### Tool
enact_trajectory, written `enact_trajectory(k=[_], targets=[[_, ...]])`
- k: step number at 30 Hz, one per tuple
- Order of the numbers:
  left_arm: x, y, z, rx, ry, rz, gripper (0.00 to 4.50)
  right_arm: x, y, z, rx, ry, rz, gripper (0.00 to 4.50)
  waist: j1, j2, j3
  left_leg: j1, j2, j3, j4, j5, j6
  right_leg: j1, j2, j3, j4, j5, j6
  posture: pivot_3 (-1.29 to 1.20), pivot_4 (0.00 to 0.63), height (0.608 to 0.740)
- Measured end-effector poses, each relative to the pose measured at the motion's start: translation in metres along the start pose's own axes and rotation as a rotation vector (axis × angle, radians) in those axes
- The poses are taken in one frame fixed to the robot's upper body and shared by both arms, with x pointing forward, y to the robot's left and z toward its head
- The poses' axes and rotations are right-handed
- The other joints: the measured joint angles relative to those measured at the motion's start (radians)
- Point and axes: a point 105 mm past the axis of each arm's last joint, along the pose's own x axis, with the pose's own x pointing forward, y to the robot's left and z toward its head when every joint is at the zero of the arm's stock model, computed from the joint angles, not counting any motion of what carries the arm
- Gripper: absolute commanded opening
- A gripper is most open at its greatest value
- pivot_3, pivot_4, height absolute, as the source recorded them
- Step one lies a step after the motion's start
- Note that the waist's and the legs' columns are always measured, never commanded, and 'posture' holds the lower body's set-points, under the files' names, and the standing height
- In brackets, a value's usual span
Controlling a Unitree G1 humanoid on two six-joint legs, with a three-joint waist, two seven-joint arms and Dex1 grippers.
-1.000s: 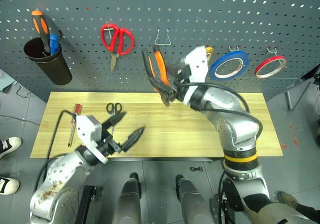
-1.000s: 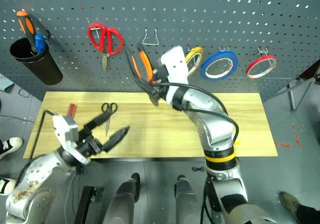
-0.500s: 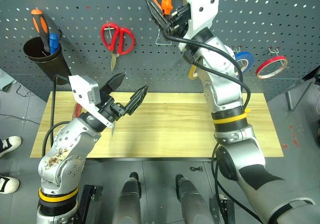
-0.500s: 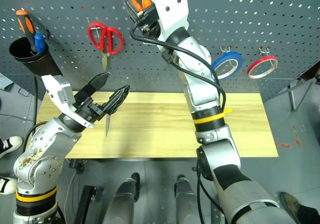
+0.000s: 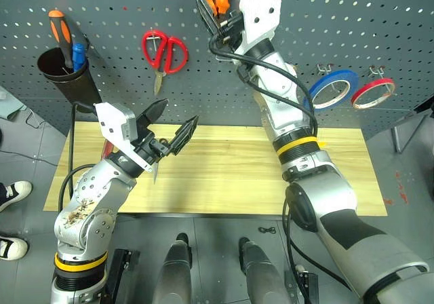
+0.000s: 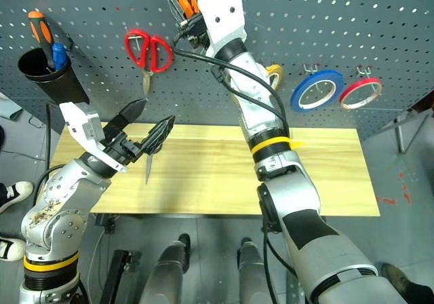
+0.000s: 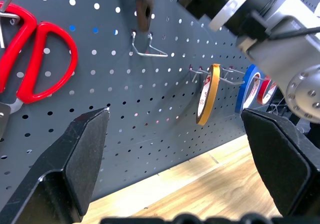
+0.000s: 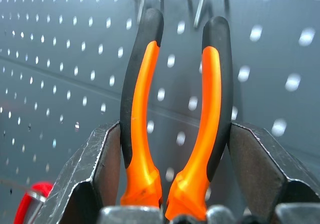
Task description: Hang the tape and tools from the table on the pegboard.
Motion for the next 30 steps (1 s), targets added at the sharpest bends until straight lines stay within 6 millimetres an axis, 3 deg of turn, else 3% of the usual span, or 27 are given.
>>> enact_trajectory(k=[7,12,22,24,26,30], targets=[[-0.003,-0.001,-0.005,-0.016,0.018,-0.001,4.50,-0.008,0.001,-0.009,-0.014,0.009,-0.014,2.87,0.004,0.000,0.000,0.000,0.000,-0.001,0.000,0.000,0.000,0.000,0.000,-0.001,0.000,0.000,0.000,0.19,0.350,0.740],[-0.005,-0.004,-0.007,-0.019,0.025,-0.001,4.50,-0.021,-0.003,-0.027,-0.039,0.073,-0.033,2.87,0.003,0.000,0.000,0.000,0.000,-0.001,0.000,0.000,0.000,0.000,0.000,-0.001,0.000,0.000,0.000,0.19,0.351,0.740],[-0.005,-0.003,-0.007,-0.018,0.024,0.004,4.50,-0.023,-0.005,-0.030,-0.065,0.086,-0.042,2.87,0.003,0.000,0.000,0.000,0.000,-0.001,0.001,0.000,0.000,0.000,0.000,-0.001,0.001,0.000,0.000,0.19,0.349,0.740],[-0.005,-0.003,-0.007,-0.017,0.024,0.005,4.50,-0.024,-0.004,-0.032,-0.064,0.092,-0.040,3.88,0.003,0.000,0.000,0.000,0.000,-0.001,0.001,0.000,0.000,0.000,0.000,-0.001,0.001,0.000,0.000,0.19,0.349,0.740],[-0.005,-0.003,-0.007,-0.017,0.024,0.005,4.50,-0.025,-0.003,-0.034,-0.062,0.095,-0.036,4.35,0.003,0.000,0.000,0.000,0.000,-0.001,0.001,0.000,0.000,0.000,0.000,-0.001,0.002,0.000,0.000,0.19,0.349,0.740],[-0.005,-0.003,-0.007,-0.017,0.024,0.004,4.50,-0.027,-0.002,-0.035,-0.060,0.095,-0.032,4.48,0.003,0.000,0.000,0.000,0.000,-0.001,0.002,0.001,-0.001,0.001,0.000,-0.001,0.003,0.000,0.000,0.18,0.345,0.740]])
